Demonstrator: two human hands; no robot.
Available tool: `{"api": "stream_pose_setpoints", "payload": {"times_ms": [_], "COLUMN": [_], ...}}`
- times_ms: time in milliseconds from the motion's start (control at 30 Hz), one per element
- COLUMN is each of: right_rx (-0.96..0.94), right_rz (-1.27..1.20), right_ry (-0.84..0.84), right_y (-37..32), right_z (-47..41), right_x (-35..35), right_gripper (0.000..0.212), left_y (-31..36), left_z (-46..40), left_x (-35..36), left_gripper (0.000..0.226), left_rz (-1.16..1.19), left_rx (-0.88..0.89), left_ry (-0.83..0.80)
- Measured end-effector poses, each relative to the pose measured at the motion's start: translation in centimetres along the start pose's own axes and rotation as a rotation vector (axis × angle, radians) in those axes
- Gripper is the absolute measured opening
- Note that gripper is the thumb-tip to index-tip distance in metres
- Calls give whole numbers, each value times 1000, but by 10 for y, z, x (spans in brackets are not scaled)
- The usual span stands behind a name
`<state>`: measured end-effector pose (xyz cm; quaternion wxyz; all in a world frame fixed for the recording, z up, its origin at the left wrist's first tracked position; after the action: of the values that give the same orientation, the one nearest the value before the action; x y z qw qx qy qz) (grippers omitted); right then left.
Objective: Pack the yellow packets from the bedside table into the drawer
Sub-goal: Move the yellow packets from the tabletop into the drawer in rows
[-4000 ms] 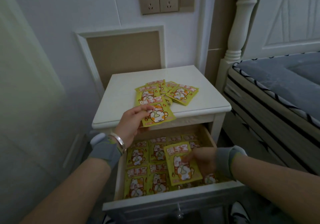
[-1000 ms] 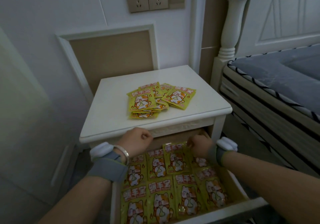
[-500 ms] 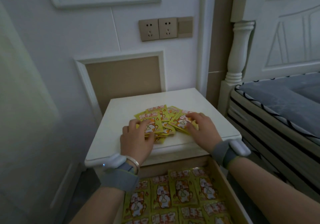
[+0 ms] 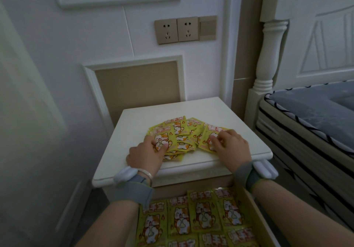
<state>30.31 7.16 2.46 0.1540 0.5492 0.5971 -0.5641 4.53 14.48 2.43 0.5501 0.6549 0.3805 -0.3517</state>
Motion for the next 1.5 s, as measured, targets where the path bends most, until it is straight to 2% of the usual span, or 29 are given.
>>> {"api": "stream_pose_setpoints", "payload": {"times_ms": [133,300,400,500,567,667,767,867,967,1100,1167,1233,1367,1500], "right_rx": [85,189,176,206,230,262,271,257,242,332,370,361,305,273], "right_rz": [33,122,0,-163,-249,-196,-211,-262,-411,-585,-556,-403,-54,-12], "right_ry": [-16,-129,-194,-207,-243,-327,-359,-300,-158,-27,-16,-38,-174,-233], "right_y": [11,25,19,16,15,17,16,14,15,30,34,34,27,29], "right_z": [2,3,1,1,3,3,4,6,9,15,17,19,22,23], "right_x": [-2,3,4,3,3,4,3,-1,-11,-25,-26,-25,-12,-7], "right_gripper": [32,69,69,71,81,99,106,104,99,94,91,88,97,98], "left_y": [-1,0,-3,-7,-9,-9,-10,-12,-18,-28,-29,-24,-9,-10], "left_z": [-4,-3,-3,-2,0,7,16,23,29,35,39,48,67,77], "left_x": [9,8,4,-1,-8,-18,-31,-39,-43,-35,-25,-15,-4,-1], "left_gripper": [43,40,23,24,25,29,25,23,26,37,46,50,41,33], "left_rz": [165,550,571,605,639,749,812,882,968,1161,1261,1388,1496,1530], "left_rx": [-11,-17,-30,-52,-38,-24,-18,-18,-42,-133,-166,-201,-244,-265], "left_ry": [-87,-112,-117,-89,-49,-17,10,31,45,20,-41,-154,-379,-447]}}
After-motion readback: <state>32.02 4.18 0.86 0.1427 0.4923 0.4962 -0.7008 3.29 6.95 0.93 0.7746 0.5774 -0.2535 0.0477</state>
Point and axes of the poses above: each hand's wrist, its own z-axis away from the middle knuckle, its own x-axis out of the palm, y = z × x, the point moved 10 cm from there along -z, towards the middle knuckle, and after that the axes turned 4 degrees about -y, right-handed, at the moved point
